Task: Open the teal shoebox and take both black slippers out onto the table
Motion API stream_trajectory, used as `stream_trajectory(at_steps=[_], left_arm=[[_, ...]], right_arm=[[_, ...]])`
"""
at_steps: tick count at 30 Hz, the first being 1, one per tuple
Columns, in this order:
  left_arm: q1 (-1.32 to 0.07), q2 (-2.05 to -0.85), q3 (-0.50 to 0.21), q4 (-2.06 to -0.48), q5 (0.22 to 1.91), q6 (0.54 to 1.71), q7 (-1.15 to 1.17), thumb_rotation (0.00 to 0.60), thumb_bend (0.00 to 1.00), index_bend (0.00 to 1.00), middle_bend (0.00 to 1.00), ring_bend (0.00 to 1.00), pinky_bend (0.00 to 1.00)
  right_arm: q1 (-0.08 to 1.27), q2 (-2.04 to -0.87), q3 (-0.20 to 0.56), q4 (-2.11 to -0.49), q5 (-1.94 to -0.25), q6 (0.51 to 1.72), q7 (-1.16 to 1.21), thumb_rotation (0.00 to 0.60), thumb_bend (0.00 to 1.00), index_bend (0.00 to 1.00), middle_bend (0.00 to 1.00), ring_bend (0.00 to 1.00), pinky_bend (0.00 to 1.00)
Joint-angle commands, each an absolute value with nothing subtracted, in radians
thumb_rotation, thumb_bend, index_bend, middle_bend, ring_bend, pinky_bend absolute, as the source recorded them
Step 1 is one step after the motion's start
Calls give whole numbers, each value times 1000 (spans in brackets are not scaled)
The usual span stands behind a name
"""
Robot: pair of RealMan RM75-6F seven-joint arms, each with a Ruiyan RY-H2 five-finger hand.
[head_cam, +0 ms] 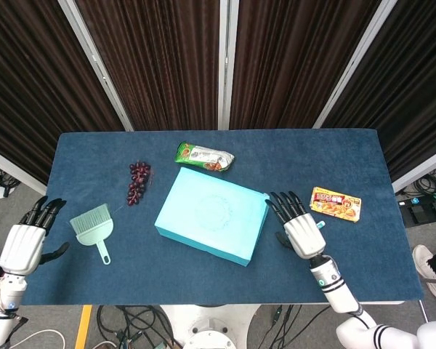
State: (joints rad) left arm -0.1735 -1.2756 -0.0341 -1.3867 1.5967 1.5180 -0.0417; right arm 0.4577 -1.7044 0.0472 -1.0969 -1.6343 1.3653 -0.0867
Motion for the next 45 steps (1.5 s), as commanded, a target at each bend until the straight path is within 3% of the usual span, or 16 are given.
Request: stream_trajectory(at_steps=[1, 13, 34, 40, 45], left_arm=[[-174, -1277, -35, -1386, 1595, 1516, -38, 600, 188, 92, 120, 31, 282], [-181, -1278, -32, -1379, 1588, 1497, -31, 600, 188, 92, 120, 31, 282], [-190, -1293, -44, -1337, 1564, 1483, -51, 600, 189, 92, 120, 31, 282], [-189, -1294, -44, -1326, 1563, 1485, -63, 600, 188, 92, 120, 32, 282], [-191, -1298, -43, -1319, 1563, 1482, -68, 600, 189, 92, 120, 31, 282]], right_arm=[[480, -1705, 62, -1062, -1613, 1320, -90, 600, 197, 0, 0, 0, 0], [547, -1797, 93, -933, -1603, 1279, 10, 600, 235, 0, 8, 0, 0], [597, -1886, 77, -791, -1610, 1258, 38, 600, 247, 0, 15, 0, 0], [598, -1913, 81, -756, -1614, 1300, 101, 600, 290, 16, 125, 2, 0], [596, -1933, 93, -723, -1608, 1334, 165, 600, 299, 184, 254, 96, 22]])
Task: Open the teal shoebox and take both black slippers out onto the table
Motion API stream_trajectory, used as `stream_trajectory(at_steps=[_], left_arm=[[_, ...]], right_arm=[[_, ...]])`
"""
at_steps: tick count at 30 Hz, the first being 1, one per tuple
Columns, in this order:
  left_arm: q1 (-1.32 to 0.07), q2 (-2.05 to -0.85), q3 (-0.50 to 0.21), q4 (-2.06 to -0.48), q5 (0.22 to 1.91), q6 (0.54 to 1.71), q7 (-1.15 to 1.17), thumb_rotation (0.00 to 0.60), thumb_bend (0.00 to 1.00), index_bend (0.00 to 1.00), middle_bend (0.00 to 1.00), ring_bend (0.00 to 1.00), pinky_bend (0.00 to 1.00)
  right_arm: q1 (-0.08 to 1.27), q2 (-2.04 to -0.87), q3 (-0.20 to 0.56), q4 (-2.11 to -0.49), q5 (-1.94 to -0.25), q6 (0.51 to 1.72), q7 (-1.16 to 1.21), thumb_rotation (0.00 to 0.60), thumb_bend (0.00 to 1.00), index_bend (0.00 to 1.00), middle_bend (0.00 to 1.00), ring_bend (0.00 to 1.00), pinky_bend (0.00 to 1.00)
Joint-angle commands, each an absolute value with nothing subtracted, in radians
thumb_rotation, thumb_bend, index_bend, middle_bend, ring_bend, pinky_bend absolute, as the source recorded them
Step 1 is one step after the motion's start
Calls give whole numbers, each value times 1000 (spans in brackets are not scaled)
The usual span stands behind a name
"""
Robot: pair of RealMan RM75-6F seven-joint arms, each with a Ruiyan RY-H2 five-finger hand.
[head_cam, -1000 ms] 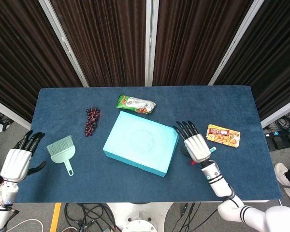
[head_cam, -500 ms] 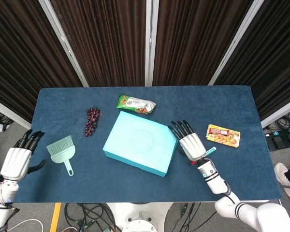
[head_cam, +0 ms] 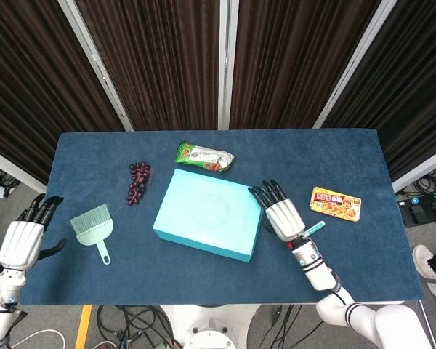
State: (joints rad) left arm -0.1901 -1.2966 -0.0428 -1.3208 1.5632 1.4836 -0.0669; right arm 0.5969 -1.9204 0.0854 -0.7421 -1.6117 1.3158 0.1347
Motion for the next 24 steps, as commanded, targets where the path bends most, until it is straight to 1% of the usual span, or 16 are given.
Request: stream_trajectory(at_steps=[1, 5, 11, 14, 19, 22, 24], left_arm=[[-192, -1298, -43, -1318, 1562, 1481, -69, 600, 189, 92, 120, 31, 282], [-194, -1301, -43, -1315, 1562, 1477, -72, 600, 188, 92, 120, 31, 282], [-196, -1302, -42, -1314, 1561, 1474, -72, 600, 188, 92, 120, 31, 282], [-196, -1301, -42, -1317, 1559, 1473, -72, 600, 188, 92, 120, 31, 282], [-198, -1300, -41, -1319, 1559, 1470, -70, 600, 189, 92, 120, 31, 282], [-201, -1300, -41, -1320, 1559, 1466, -67, 600, 188, 92, 120, 31, 282], [-202, -1299, -42, -1324, 1558, 1465, -64, 600, 188, 92, 120, 31, 282]], right_arm=[[597, -1936, 94, -716, -1607, 1339, 177, 600, 300, 211, 274, 116, 40], [600, -1945, 98, -698, -1607, 1355, 206, 600, 297, 301, 344, 182, 104], [600, -1952, 123, -702, -1577, 1357, 274, 600, 272, 399, 430, 268, 181], [599, -1944, 142, -734, -1544, 1329, 319, 600, 250, 422, 447, 284, 200], [598, -1920, 184, -812, -1477, 1264, 373, 600, 243, 452, 468, 308, 223], [604, -1896, 226, -896, -1414, 1200, 410, 600, 238, 477, 487, 328, 243], [609, -1867, 270, -984, -1354, 1144, 440, 600, 235, 491, 496, 338, 256]])
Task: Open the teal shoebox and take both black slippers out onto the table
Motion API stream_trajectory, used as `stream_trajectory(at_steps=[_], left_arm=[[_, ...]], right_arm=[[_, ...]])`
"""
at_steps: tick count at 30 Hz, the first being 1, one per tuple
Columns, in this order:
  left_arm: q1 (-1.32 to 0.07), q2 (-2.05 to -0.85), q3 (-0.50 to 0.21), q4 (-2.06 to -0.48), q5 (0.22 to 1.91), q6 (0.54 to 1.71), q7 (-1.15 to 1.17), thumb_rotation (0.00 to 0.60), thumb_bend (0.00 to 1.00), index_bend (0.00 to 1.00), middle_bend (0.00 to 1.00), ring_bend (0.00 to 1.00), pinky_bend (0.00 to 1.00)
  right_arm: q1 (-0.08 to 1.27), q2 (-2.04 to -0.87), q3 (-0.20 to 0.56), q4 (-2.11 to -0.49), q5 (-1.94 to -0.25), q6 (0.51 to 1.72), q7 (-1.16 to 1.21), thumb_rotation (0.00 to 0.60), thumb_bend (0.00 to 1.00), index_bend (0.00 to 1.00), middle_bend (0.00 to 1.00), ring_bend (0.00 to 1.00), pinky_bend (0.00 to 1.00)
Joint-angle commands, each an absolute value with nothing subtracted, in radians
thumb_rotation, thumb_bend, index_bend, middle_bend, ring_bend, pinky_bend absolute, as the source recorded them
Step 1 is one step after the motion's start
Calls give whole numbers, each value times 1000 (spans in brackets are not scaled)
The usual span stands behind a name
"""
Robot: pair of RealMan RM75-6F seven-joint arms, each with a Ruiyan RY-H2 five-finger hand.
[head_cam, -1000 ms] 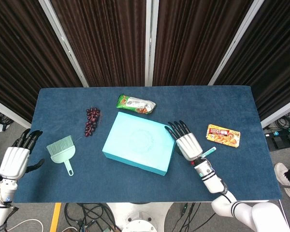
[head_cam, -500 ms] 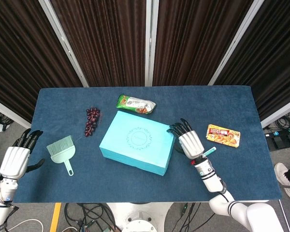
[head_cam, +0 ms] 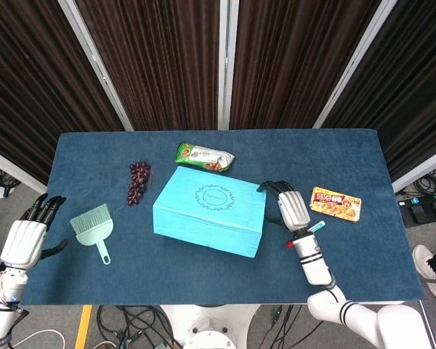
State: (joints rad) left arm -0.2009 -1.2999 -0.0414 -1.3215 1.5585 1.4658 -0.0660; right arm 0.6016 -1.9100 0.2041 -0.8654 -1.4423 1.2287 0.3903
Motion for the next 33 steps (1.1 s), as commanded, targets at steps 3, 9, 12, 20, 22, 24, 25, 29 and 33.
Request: stream_trajectory(at_steps=[3, 9, 12, 20, 22, 24, 25, 29, 33], left_arm=[[-203, -1297, -45, -1328, 1556, 1466, -65, 600, 188, 92, 120, 31, 282], [-204, -1295, -45, -1322, 1552, 1462, -71, 600, 188, 92, 120, 31, 282], [-205, -1296, -45, -1320, 1553, 1462, -76, 600, 188, 92, 120, 31, 282], [-206, -1297, -44, -1317, 1553, 1460, -79, 600, 189, 92, 120, 31, 282], [-207, -1297, -44, -1317, 1554, 1460, -79, 600, 188, 92, 120, 32, 282], [-209, -1297, -44, -1317, 1554, 1458, -79, 600, 188, 92, 120, 31, 282], [-209, -1298, -43, -1316, 1554, 1457, -79, 600, 188, 92, 120, 31, 282], [-210, -1300, -43, -1312, 1552, 1455, -81, 600, 189, 92, 120, 31, 282], [-210, -1303, -42, -1309, 1554, 1456, -86, 600, 188, 92, 120, 31, 282]], right_arm=[[609, -1818, 317, -1101, -1281, 1084, 443, 600, 234, 518, 516, 356, 277], [601, -1720, 384, -1287, -1157, 999, 424, 600, 233, 557, 544, 384, 310], [600, -1677, 408, -1354, -1084, 945, 417, 600, 234, 568, 553, 393, 319], [612, -1601, 500, -1448, -821, 796, 457, 600, 232, 600, 581, 423, 375], [619, -1587, 519, -1450, -746, 768, 460, 600, 231, 602, 583, 426, 382], [625, -1577, 532, -1448, -689, 753, 460, 600, 227, 602, 583, 423, 383], [626, -1572, 537, -1449, -671, 744, 463, 600, 218, 587, 582, 410, 375], [621, -1538, 551, -1465, -625, 680, 496, 600, 143, 326, 476, 261, 238], [601, -1533, 568, -1468, -720, 702, 526, 600, 56, 11, 145, 12, 18]])
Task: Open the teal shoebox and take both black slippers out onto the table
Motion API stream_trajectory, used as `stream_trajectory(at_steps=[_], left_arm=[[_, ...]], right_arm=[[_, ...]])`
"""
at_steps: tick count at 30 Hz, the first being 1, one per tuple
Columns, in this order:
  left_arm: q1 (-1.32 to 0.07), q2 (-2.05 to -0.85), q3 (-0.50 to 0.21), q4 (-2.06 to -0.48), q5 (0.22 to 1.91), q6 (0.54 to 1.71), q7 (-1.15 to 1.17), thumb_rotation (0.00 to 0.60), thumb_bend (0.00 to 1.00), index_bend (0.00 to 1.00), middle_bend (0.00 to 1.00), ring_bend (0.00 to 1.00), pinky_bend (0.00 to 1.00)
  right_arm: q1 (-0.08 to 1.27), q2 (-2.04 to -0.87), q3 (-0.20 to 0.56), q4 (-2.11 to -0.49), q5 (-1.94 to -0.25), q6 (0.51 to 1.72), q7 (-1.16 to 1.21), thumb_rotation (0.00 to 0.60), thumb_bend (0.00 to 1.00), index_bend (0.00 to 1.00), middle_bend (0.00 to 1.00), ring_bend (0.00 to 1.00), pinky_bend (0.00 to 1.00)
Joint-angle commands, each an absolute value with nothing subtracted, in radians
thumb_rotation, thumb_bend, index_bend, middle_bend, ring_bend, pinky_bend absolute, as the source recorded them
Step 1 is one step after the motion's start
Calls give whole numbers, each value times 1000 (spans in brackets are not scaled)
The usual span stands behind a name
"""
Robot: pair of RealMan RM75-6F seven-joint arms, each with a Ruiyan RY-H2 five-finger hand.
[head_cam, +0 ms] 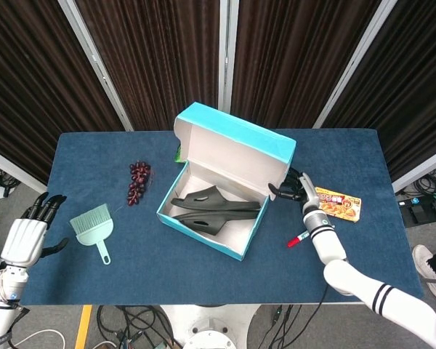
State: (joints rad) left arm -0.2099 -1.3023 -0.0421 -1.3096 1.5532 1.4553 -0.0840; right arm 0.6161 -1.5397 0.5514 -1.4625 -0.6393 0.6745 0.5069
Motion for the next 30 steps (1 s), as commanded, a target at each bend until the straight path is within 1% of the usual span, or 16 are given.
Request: stream_trajectory(at_steps=[1, 2, 5, 8, 12, 14, 17, 19, 21, 24, 26, 27, 30], left_arm=[[-210, -1303, -41, -1307, 1554, 1456, -87, 600, 188, 92, 120, 31, 282], [-210, -1303, -42, -1307, 1554, 1457, -87, 600, 188, 92, 120, 31, 282], [-209, -1301, -43, -1307, 1553, 1460, -89, 600, 189, 92, 120, 31, 282], [-208, -1299, -43, -1308, 1554, 1464, -92, 600, 189, 92, 120, 31, 282], [-207, -1298, -40, -1309, 1558, 1466, -94, 600, 188, 92, 120, 31, 282], [-207, -1297, -40, -1311, 1562, 1469, -94, 600, 188, 92, 120, 31, 282], [-208, -1296, -40, -1318, 1567, 1474, -91, 600, 188, 92, 120, 31, 282], [-207, -1295, -40, -1322, 1569, 1478, -88, 600, 188, 92, 120, 31, 282], [-206, -1293, -40, -1326, 1570, 1482, -85, 600, 189, 92, 120, 31, 282], [-203, -1290, -40, -1329, 1567, 1482, -81, 600, 188, 92, 120, 31, 282], [-202, -1287, -39, -1331, 1565, 1482, -82, 600, 189, 92, 120, 31, 282], [-202, -1286, -39, -1330, 1564, 1480, -82, 600, 189, 92, 120, 31, 282], [-202, -1285, -40, -1326, 1562, 1480, -88, 600, 188, 92, 120, 31, 282]], right_arm=[[592, -1542, 566, -1464, -782, 750, 523, 600, 31, 0, 87, 0, 1], [585, -1549, 560, -1460, -830, 793, 515, 600, 9, 0, 40, 0, 0], [570, -1566, 538, -1445, -933, 900, 488, 600, 0, 0, 1, 0, 0], [553, -1575, 520, -1437, -991, 1029, 415, 600, 0, 0, 0, 0, 0], [522, -1605, 486, -1405, -1113, 1247, 319, 600, 0, 0, 0, 0, 0], [511, -1604, 461, -1404, -1169, 1296, 309, 600, 0, 0, 0, 0, 0], [507, -1590, 426, -1415, -1221, 1308, 290, 600, 1, 0, 0, 0, 0], [514, -1582, 409, -1431, -1233, 1285, 282, 600, 7, 0, 6, 0, 0], [530, -1574, 398, -1453, -1228, 1240, 271, 600, 19, 0, 32, 0, 0], [565, -1577, 391, -1480, -1219, 1177, 256, 600, 46, 0, 105, 0, 0], [586, -1587, 383, -1480, -1224, 1157, 230, 600, 72, 0, 157, 0, 21], [598, -1594, 381, -1477, -1227, 1149, 216, 600, 80, 0, 167, 0, 36], [642, -1614, 380, -1462, -1216, 1105, 163, 600, 98, 42, 178, 12, 98]])
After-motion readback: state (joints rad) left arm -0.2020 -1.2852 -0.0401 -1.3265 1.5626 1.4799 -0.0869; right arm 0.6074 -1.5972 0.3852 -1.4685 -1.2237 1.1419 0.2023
